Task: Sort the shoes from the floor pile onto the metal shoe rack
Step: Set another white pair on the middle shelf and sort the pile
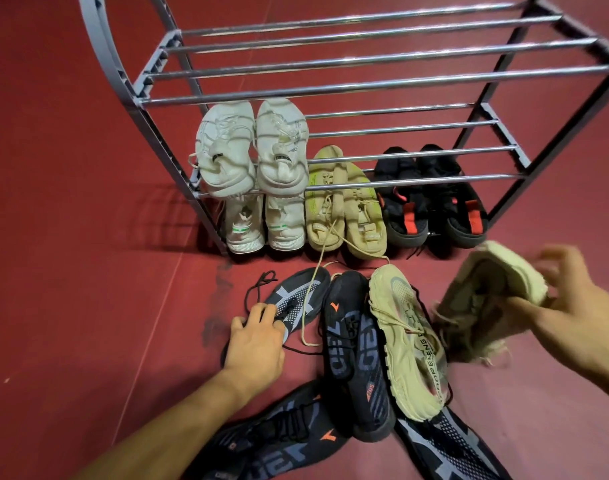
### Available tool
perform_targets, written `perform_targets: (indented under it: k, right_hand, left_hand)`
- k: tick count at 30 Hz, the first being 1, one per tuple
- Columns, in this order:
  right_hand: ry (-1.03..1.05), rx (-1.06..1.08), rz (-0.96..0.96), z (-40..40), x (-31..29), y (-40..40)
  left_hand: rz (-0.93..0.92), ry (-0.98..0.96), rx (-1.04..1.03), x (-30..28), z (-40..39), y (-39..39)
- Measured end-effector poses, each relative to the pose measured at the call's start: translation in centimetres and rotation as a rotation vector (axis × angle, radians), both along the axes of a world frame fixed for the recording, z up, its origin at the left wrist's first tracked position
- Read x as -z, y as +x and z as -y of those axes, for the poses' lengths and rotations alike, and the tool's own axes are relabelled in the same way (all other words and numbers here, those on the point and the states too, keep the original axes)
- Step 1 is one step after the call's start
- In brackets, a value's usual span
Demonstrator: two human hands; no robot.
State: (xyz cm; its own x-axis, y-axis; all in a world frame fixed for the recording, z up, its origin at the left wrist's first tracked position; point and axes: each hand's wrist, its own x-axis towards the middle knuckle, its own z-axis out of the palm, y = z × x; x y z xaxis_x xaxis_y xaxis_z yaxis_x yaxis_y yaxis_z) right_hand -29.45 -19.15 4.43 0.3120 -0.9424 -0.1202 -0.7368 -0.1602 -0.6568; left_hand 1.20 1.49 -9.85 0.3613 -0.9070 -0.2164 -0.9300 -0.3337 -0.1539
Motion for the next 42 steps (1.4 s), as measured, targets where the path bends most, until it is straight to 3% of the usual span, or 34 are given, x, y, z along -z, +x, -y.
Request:
perform_targets:
  k: [4,9,13,20,22,25,28,29,34,38,40,41,42]
  right_hand:
    - [0.025,0.170,0.371,0.9,0.6,-0.3]
    - [0.072,0.341,0.524,2.4,2.2,-1.0]
    - [0.101,0.312,0.413,5.5,4.3,1.0]
    - [0.414,0.140,0.089,8.2,11.9,1.6]
    - [0.300,0.077,-0.122,6.3,11.7,1.9]
    - [0.085,0.112,-0.265,3.4,10.6,1.5]
    - [-0.254,0.161,-0.182,-1.6,8.9,-0.4]
    - [-0.273,0.154,-0.182,-3.6,8.3,-1.1]
    - [0.140,0.072,-0.338,-12.8,12.1,-5.8]
    - [0.365,-0.146,-0.460,-13.6,17.1,-8.4]
    - [0.333,-0.120,-0.361,-12.9,15.3,-7.5]
    - [0.403,-0.146,-0.417,-11.8,13.2,-7.0]
    - [0.432,-0.137,-0.351,-10.8,12.0,-7.2]
  left_hand:
    - [0.005,0.006,0.000,-0.2,0.0,-0.1]
    - [0.017,0.014,-0.003,0.1,0.2,-0.1]
    - [0.032,0.025,-0.008,0.1,0.3,-0.3]
    - [0.026,0.034,-0.003,0.1,0.3,-0.2]
    - [0.026,0.040,-0.008,0.1,0.3,-0.2]
    - [0.017,0.043,-0.022,0.1,0.3,-0.2]
    - [0.012,0.031,-0.013,0.0,0.2,-0.4]
    - [0.011,0.025,-0.005,0.0,0.2,-0.4]
    - [0.007,0.021,0.011,-0.4,0.4,-0.5]
    - [0.004,0.032,0.003,-0.6,0.3,-0.5]
    - [0.003,0.038,0.007,-0.6,0.2,-0.4]
    - [0.005,0.041,0.010,-0.6,0.2,-0.3]
    - [0.009,0.045,0.011,-0.6,0.2,-0.3]
